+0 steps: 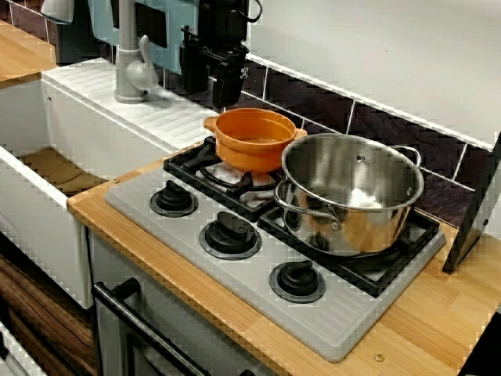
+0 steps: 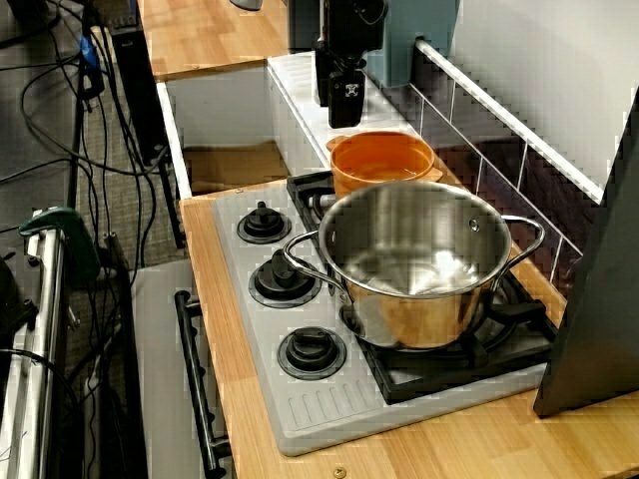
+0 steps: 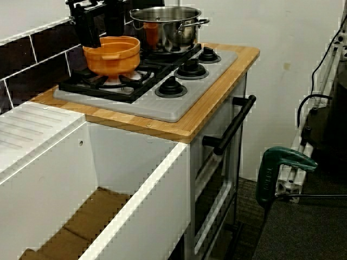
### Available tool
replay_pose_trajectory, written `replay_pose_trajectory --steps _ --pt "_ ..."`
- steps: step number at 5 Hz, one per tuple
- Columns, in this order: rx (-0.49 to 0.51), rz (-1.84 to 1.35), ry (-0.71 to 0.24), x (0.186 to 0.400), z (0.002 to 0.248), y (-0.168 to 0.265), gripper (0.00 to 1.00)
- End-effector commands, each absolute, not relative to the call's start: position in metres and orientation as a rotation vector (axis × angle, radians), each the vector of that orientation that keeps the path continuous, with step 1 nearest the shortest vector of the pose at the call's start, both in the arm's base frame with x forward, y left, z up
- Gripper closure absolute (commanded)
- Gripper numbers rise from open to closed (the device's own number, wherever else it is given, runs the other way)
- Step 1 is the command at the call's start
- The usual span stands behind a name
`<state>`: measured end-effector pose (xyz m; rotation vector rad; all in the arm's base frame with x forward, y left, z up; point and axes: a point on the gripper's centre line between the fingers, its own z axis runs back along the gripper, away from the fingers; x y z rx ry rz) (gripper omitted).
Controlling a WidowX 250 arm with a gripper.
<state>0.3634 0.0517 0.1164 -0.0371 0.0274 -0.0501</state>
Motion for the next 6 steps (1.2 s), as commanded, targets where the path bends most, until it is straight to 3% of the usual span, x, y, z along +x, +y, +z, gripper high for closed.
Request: replay_pose_trajectory --steps 1,6 --pt "0.003 -0.040 -0.039 0.368 0.124 0.041 0.00" --pt "-0.012 -0.038 -0.028 0.383 0.112 0.033 0.00"
